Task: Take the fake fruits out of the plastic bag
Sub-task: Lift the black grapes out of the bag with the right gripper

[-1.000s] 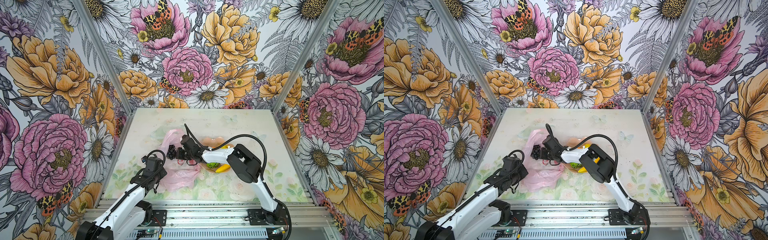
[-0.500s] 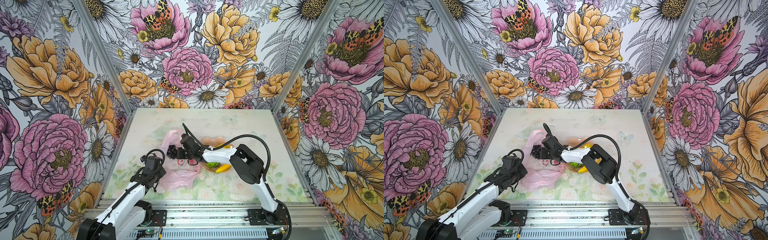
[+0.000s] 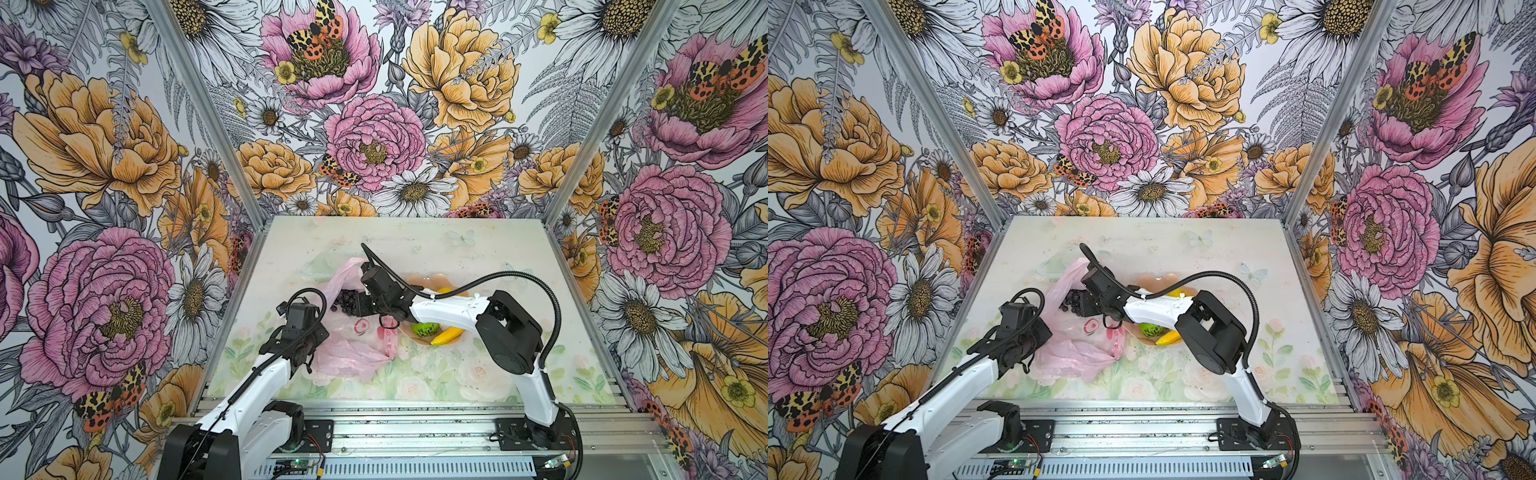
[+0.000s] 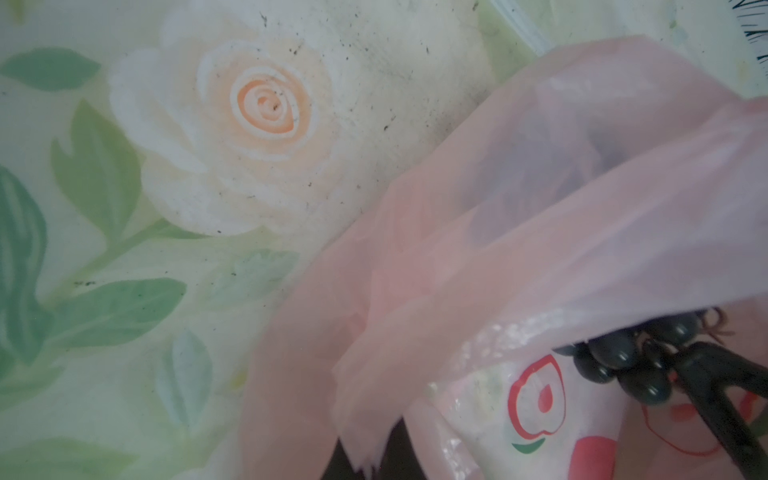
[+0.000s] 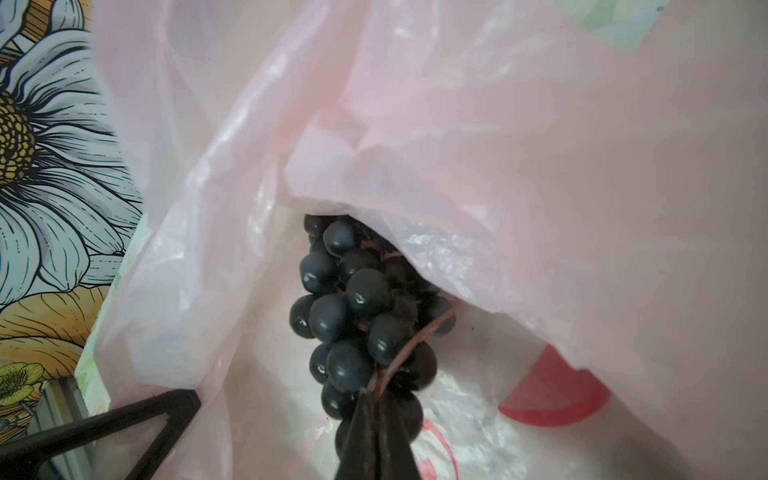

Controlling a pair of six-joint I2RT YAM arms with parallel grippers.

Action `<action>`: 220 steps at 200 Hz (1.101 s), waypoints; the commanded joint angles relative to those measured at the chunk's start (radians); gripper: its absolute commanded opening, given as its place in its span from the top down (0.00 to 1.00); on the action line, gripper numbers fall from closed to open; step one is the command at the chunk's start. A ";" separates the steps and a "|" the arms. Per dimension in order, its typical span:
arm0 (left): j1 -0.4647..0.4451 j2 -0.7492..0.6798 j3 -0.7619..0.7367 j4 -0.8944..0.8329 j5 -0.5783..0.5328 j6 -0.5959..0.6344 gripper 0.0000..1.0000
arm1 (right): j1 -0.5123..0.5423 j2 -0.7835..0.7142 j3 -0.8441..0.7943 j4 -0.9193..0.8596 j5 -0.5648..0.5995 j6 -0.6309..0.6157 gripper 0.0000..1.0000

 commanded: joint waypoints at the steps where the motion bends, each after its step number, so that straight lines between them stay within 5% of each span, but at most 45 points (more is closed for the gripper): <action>1: 0.005 0.020 0.049 0.031 -0.041 0.040 0.98 | 0.017 -0.083 0.039 -0.042 0.035 -0.072 1.00; 75: 0.047 0.136 0.120 0.069 -0.111 0.146 1.00 | 0.033 -0.151 0.094 -0.146 0.059 -0.171 1.00; 220: 0.082 0.119 0.057 0.163 -0.070 0.173 1.00 | 0.027 -0.442 0.103 -0.295 0.130 -0.287 1.00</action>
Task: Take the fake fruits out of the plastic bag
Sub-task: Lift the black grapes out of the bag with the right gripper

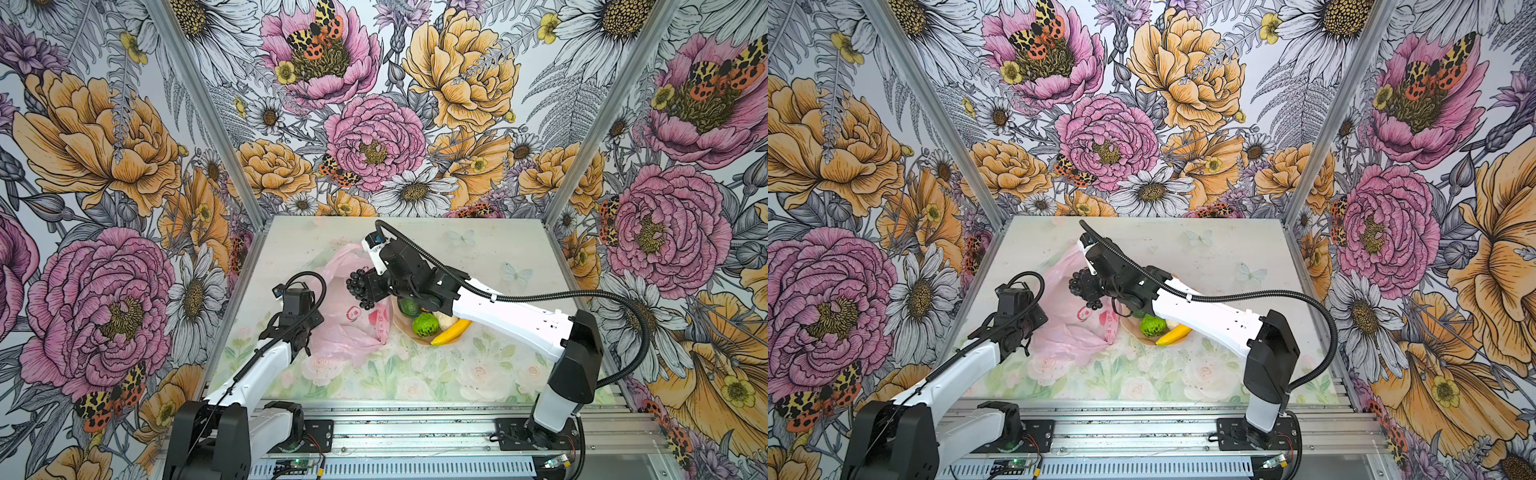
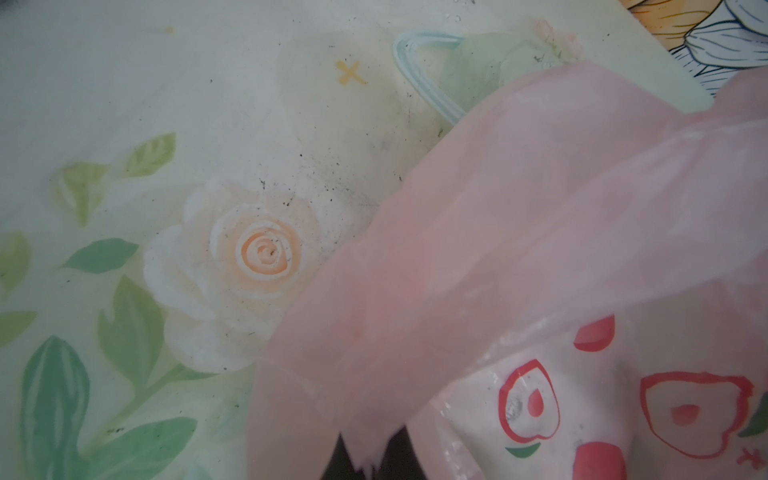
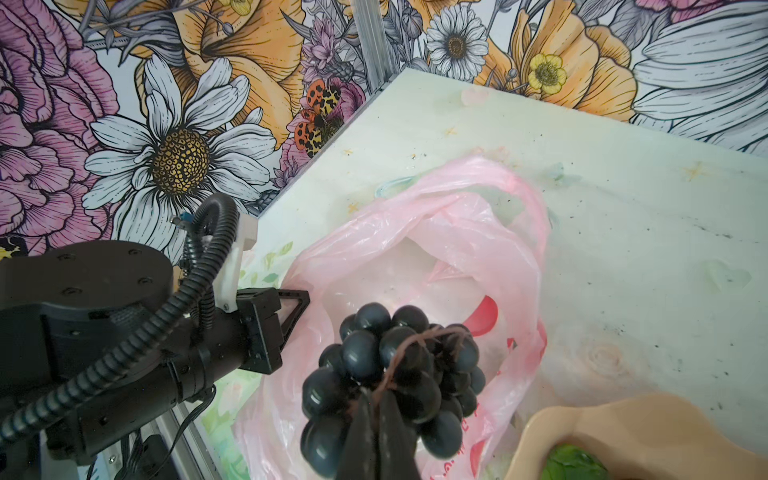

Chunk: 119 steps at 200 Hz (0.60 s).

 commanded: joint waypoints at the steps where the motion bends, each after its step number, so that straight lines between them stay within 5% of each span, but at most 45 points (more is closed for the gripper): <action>1: 0.011 0.001 -0.017 0.031 0.005 0.019 1.00 | -0.003 -0.075 0.018 -0.018 0.032 -0.028 1.00; 119: 0.013 -0.001 -0.022 0.034 0.008 0.019 1.00 | -0.060 -0.245 -0.133 -0.092 0.063 0.007 1.00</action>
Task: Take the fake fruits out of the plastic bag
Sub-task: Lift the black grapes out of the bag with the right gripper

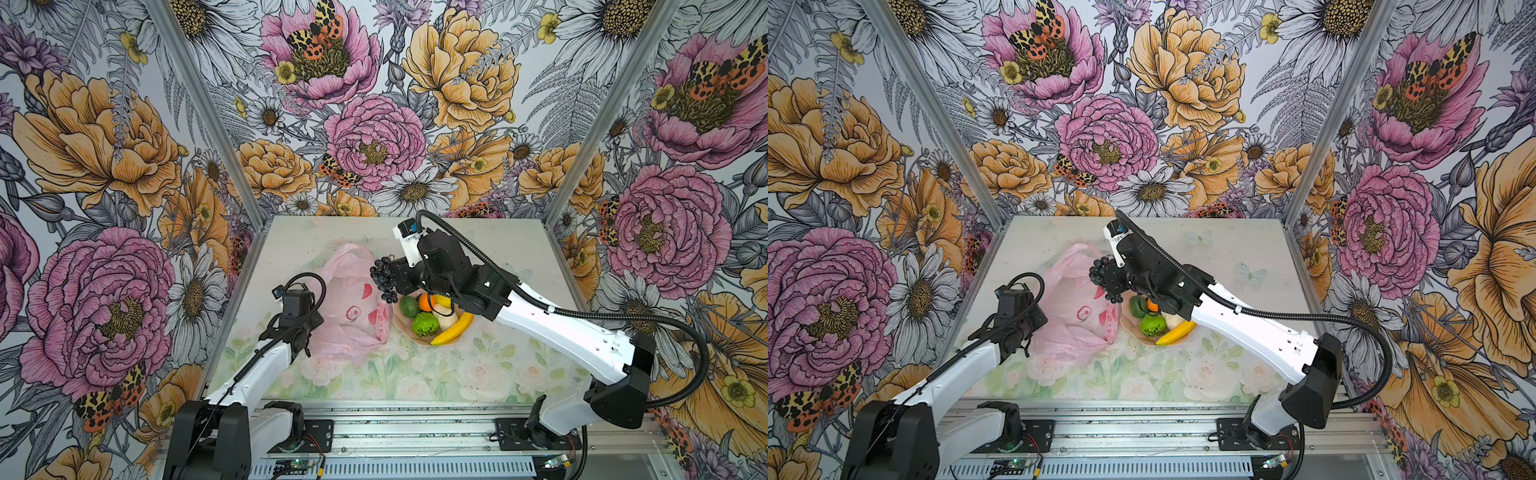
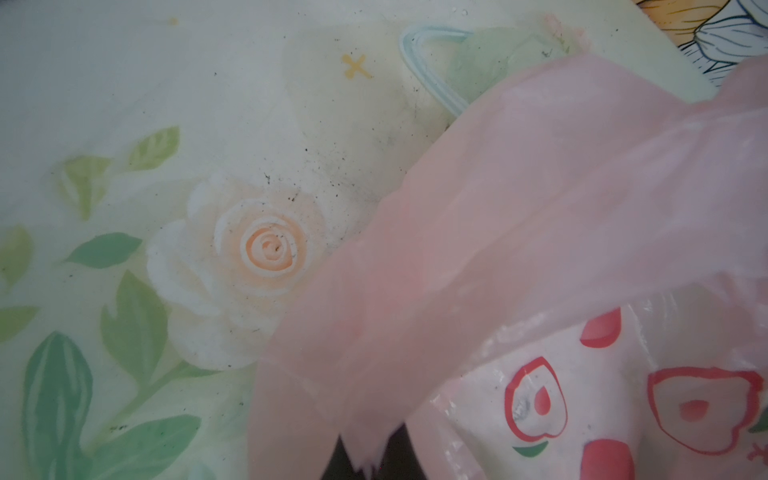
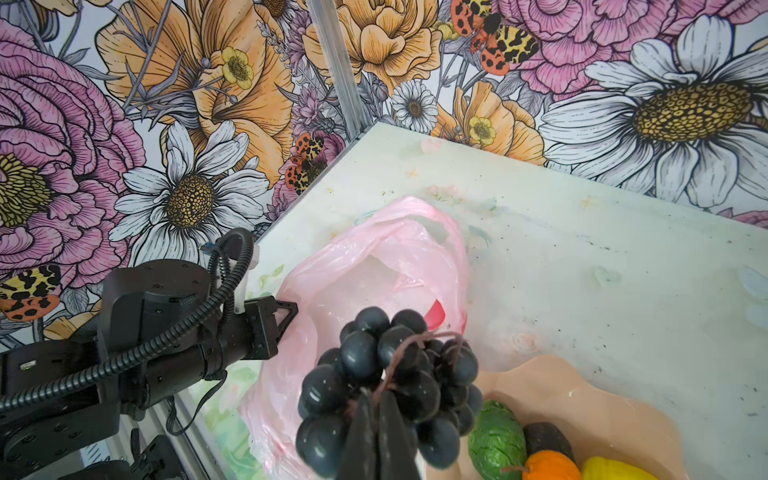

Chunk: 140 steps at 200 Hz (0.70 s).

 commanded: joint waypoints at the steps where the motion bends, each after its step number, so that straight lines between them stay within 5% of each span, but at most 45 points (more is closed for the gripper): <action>1: 0.011 -0.001 -0.011 0.029 0.008 0.019 1.00 | -0.017 -0.017 -0.041 -0.009 0.015 0.024 1.00; 140: 0.012 0.001 -0.010 0.027 0.008 0.020 1.00 | -0.150 0.096 -0.076 -0.004 -0.010 0.083 1.00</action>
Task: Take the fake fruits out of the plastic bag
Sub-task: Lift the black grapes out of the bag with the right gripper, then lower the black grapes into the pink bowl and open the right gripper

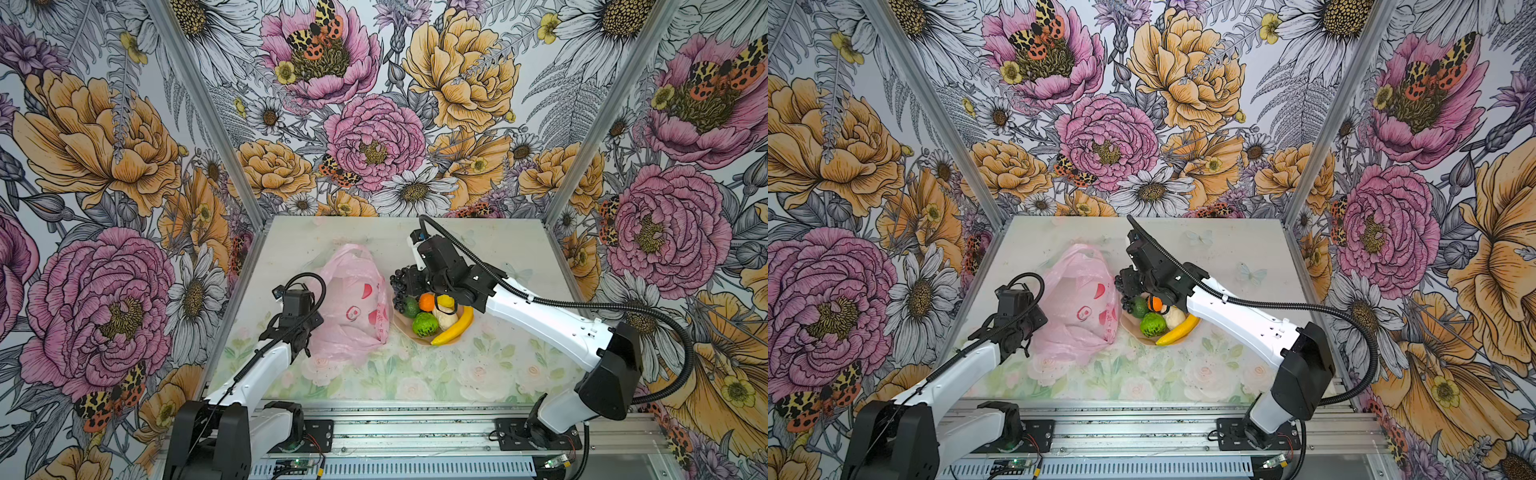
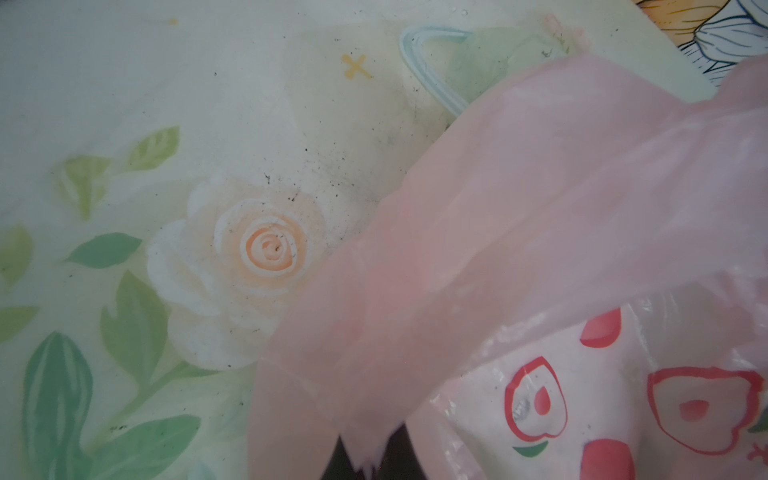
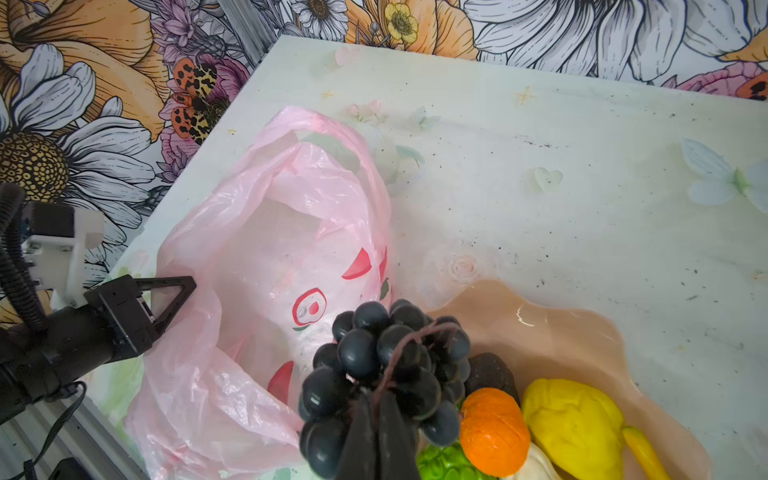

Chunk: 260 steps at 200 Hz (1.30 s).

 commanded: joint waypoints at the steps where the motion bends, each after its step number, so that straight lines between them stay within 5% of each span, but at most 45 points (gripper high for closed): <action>1: 0.012 0.002 -0.011 0.028 0.008 0.020 1.00 | -0.029 0.025 0.022 0.029 -0.007 0.024 1.00; 134: 0.012 0.003 -0.010 0.026 0.008 0.020 1.00 | -0.191 0.064 -0.098 0.084 -0.176 0.079 1.00; 260: 0.012 0.012 -0.007 0.025 0.008 0.020 1.00 | -0.300 0.062 -0.217 0.114 -0.135 0.074 1.00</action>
